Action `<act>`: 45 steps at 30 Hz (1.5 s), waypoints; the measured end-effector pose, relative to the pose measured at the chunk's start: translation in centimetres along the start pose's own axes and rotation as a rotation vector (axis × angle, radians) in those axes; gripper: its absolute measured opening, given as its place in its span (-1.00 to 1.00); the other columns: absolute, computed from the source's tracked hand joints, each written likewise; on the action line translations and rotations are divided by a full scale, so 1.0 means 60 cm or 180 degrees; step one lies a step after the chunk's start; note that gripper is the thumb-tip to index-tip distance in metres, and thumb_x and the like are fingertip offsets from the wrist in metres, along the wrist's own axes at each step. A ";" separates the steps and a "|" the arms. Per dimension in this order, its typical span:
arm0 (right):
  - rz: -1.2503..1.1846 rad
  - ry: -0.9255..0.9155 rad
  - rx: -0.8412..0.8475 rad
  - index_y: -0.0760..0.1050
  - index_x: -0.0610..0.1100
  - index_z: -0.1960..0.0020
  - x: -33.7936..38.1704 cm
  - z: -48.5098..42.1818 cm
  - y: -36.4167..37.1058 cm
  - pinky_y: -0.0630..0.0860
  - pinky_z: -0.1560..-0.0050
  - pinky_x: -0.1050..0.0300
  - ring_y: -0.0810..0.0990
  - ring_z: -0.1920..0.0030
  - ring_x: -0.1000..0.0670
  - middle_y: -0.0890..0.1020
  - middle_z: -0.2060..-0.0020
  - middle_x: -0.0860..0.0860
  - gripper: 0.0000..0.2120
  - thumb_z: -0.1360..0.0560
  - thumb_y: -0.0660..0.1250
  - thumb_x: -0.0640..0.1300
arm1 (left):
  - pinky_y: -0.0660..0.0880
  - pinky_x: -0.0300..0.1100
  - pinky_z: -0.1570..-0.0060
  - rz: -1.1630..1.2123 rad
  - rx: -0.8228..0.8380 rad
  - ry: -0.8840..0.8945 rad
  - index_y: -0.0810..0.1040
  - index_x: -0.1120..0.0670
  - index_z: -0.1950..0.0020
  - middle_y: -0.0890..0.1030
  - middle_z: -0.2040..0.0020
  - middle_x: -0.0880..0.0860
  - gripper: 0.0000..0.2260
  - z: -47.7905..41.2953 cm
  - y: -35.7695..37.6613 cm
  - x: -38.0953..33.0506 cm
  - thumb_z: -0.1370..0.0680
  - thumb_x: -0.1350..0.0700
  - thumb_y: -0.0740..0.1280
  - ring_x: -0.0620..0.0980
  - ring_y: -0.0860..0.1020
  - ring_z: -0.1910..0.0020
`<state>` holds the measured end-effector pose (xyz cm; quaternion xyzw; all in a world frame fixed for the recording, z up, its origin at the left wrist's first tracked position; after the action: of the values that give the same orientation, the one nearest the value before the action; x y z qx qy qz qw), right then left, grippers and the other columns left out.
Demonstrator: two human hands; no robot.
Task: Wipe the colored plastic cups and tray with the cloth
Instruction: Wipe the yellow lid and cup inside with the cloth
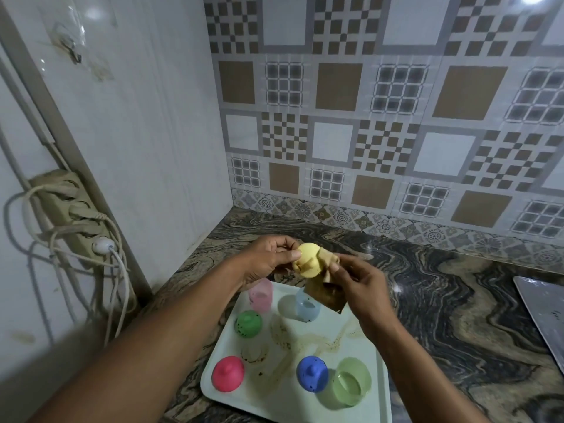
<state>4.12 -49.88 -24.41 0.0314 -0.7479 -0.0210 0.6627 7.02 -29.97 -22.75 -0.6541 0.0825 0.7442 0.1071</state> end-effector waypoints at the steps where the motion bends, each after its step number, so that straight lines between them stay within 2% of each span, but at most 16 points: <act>1: -0.0130 0.0057 -0.0144 0.68 -0.05 -0.06 0.001 -0.002 -0.003 0.62 0.27 0.20 0.72 0.23 0.07 0.76 0.14 -0.02 -0.81 -0.60 0.35 -0.28 | 0.58 -0.25 0.18 0.0024 -0.0006 0.0005 0.56 0.18 -0.01 0.63 0.15 0.14 -0.92 0.003 0.001 0.003 -0.59 0.33 0.32 -0.03 0.60 0.22; 3: -0.0199 0.0060 -0.0269 0.67 -0.08 -0.14 0.009 -0.011 -0.002 0.64 0.29 0.08 0.70 0.24 0.01 0.74 0.13 -0.05 -0.82 -0.61 0.34 -0.23 | 0.60 -0.19 0.10 0.0034 0.0039 0.0020 0.57 0.19 -0.05 0.63 0.11 0.17 -0.91 0.002 0.010 0.005 -0.59 0.33 0.33 0.02 0.60 0.16; 5: -0.0142 -0.0035 0.0065 0.64 -0.09 -0.19 0.021 -0.018 0.015 0.68 0.24 -0.02 0.73 0.16 -0.08 0.73 0.07 -0.12 -0.81 -0.63 0.32 -0.21 | 0.56 0.01 -0.13 0.0054 0.0101 0.0025 0.57 0.20 -0.18 0.64 -0.03 0.24 -0.83 -0.001 0.018 0.003 -0.59 0.31 0.34 0.11 0.60 0.00; 7: -0.0176 -0.0027 0.0454 0.62 -0.14 -0.22 0.029 -0.016 0.028 0.70 0.16 -0.11 0.74 0.06 -0.18 0.73 0.00 -0.19 -0.80 -0.64 0.30 -0.23 | 0.52 0.07 -0.23 0.0031 0.0111 0.0035 0.56 0.20 -0.26 0.63 -0.11 0.23 -0.76 -0.004 0.020 0.000 -0.59 0.32 0.33 0.12 0.59 -0.09; 11: -0.0547 0.0252 0.0594 0.60 -0.24 -0.22 0.017 -0.008 0.024 0.68 0.21 0.05 0.75 0.07 -0.19 0.72 0.00 -0.23 -0.79 -0.63 0.28 -0.30 | 0.61 -0.17 -0.01 0.0078 0.0074 0.0075 0.52 0.28 -0.27 0.64 -0.06 0.19 -0.77 0.002 0.024 0.009 -0.61 0.32 0.31 0.04 0.62 0.00; 15: -0.0436 0.0221 0.0132 0.64 -0.15 -0.20 -0.011 -0.018 0.010 0.63 0.16 0.00 0.70 0.10 -0.16 0.73 0.00 -0.22 -0.79 -0.60 0.33 -0.25 | 0.61 -0.09 0.02 0.0746 0.0124 -0.0027 0.50 0.22 -0.08 0.59 0.03 0.20 -0.94 0.003 0.031 0.021 -0.61 0.29 0.30 0.07 0.59 0.07; 17: -0.0387 0.0231 0.0050 0.65 -0.14 -0.17 -0.010 -0.021 0.008 0.63 0.26 0.01 0.68 0.14 -0.17 0.74 0.05 -0.19 -0.81 -0.60 0.34 -0.25 | 0.57 -0.04 -0.03 0.0837 0.0222 -0.0164 0.53 0.25 -0.10 0.59 0.01 0.25 -0.87 0.004 0.033 0.020 -0.58 0.25 0.36 0.12 0.58 0.04; 19: -0.0154 0.0088 0.0127 0.67 -0.11 -0.12 0.002 -0.025 0.009 0.67 0.26 -0.05 0.70 0.15 -0.19 0.75 0.10 -0.14 -0.83 -0.60 0.35 -0.26 | 0.58 -0.10 0.04 0.0662 0.0324 -0.0360 0.56 0.30 -0.18 0.64 0.04 0.21 -0.74 0.007 0.036 0.016 -0.56 0.17 0.40 0.07 0.60 0.07; 24: 0.0443 -0.0388 0.0535 0.67 -0.02 -0.13 0.027 -0.030 0.017 0.69 0.07 -0.25 0.75 0.04 -0.13 0.76 0.07 -0.05 -0.82 -0.60 0.37 -0.21 | 0.58 -0.20 0.17 0.0290 0.0194 -0.0199 0.62 0.24 -0.17 0.67 0.07 0.13 -0.81 0.001 0.022 -0.004 -0.62 0.19 0.32 0.02 0.61 0.12; 28: 0.1315 -0.0710 0.0335 0.68 0.12 -0.10 -0.003 -0.021 -0.017 0.67 0.01 -0.09 0.71 0.03 0.11 0.74 0.09 0.16 -0.75 -0.57 0.41 -0.21 | 0.48 -0.11 0.09 0.0352 -0.0201 0.0000 0.68 0.08 0.02 0.64 0.10 0.10 -0.88 0.000 0.002 0.008 -0.61 0.17 0.33 0.03 0.54 0.11; 30: 0.1338 -0.0535 0.0135 0.67 0.22 -0.02 -0.015 -0.018 -0.035 0.67 0.02 -0.12 0.71 0.04 0.05 0.74 0.12 0.14 -0.70 -0.57 0.40 -0.21 | 0.45 -0.10 0.05 0.0496 -0.0392 0.0036 0.66 0.07 0.01 0.64 0.07 0.09 -0.88 0.002 -0.013 0.015 -0.61 0.16 0.33 0.04 0.54 0.08; 33: 0.0997 -0.0662 -0.0170 0.68 0.10 -0.09 0.008 -0.028 -0.025 0.69 0.06 -0.01 0.72 0.04 0.01 0.74 0.07 0.11 -0.74 -0.60 0.36 -0.24 | 0.41 -0.02 -0.02 0.0243 -0.0340 0.0054 0.68 0.02 0.08 0.64 0.08 0.09 -0.86 -0.001 -0.011 0.012 -0.61 0.15 0.34 0.07 0.52 0.06; 37: 0.1097 -0.1125 0.0102 0.65 0.08 -0.22 0.031 -0.027 0.019 0.70 0.09 -0.05 0.72 0.01 0.04 0.71 -0.02 0.13 -0.72 -0.54 0.39 -0.12 | 0.49 -0.02 -0.04 0.0427 -0.0075 0.0124 0.64 0.06 0.04 0.66 0.09 0.07 -0.89 -0.007 0.013 -0.004 -0.60 0.12 0.33 0.00 0.59 0.06; 40: 0.1419 -0.1192 0.0127 0.67 0.08 -0.15 0.016 -0.015 0.012 0.64 0.11 0.18 0.70 0.10 0.22 0.72 0.09 0.21 -0.68 -0.54 0.41 -0.28 | 0.56 0.03 -0.09 0.0573 -0.0127 0.0037 0.63 0.11 -0.01 0.66 0.07 0.13 -0.90 0.001 0.010 0.014 -0.61 0.18 0.31 0.07 0.61 0.04; 43: 0.1184 -0.0735 0.0154 0.67 0.01 -0.14 0.008 -0.021 0.003 0.68 0.03 0.05 0.71 0.04 0.12 0.74 0.09 0.14 -0.74 -0.59 0.34 -0.28 | 0.50 0.15 -0.23 0.0826 -0.0195 -0.0075 0.61 0.17 -0.12 0.65 -0.01 0.18 -0.86 0.009 0.012 0.035 -0.62 0.20 0.30 0.12 0.59 -0.01; 45: 0.0688 -0.0227 -0.0063 0.66 -0.02 -0.15 0.007 -0.032 0.002 0.69 -0.02 -0.08 0.72 0.01 0.00 0.74 0.06 0.05 -0.78 -0.63 0.31 -0.24 | 0.56 0.02 -0.12 0.0857 -0.0225 -0.0084 0.60 0.17 -0.13 0.64 -0.01 0.17 -0.86 0.010 0.016 0.032 -0.63 0.21 0.29 0.07 0.60 0.03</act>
<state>5.95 -49.79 -23.77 -0.0567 -0.7697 0.0421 0.6344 5.95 -30.64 -24.58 -0.6306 0.1418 0.7628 -0.0157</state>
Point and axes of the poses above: each hand's wrist, its own z-axis away from the middle knuckle, its own y-axis out of the palm, x = y × z, the point moved 5 cm from there along -z, towards the middle knuckle
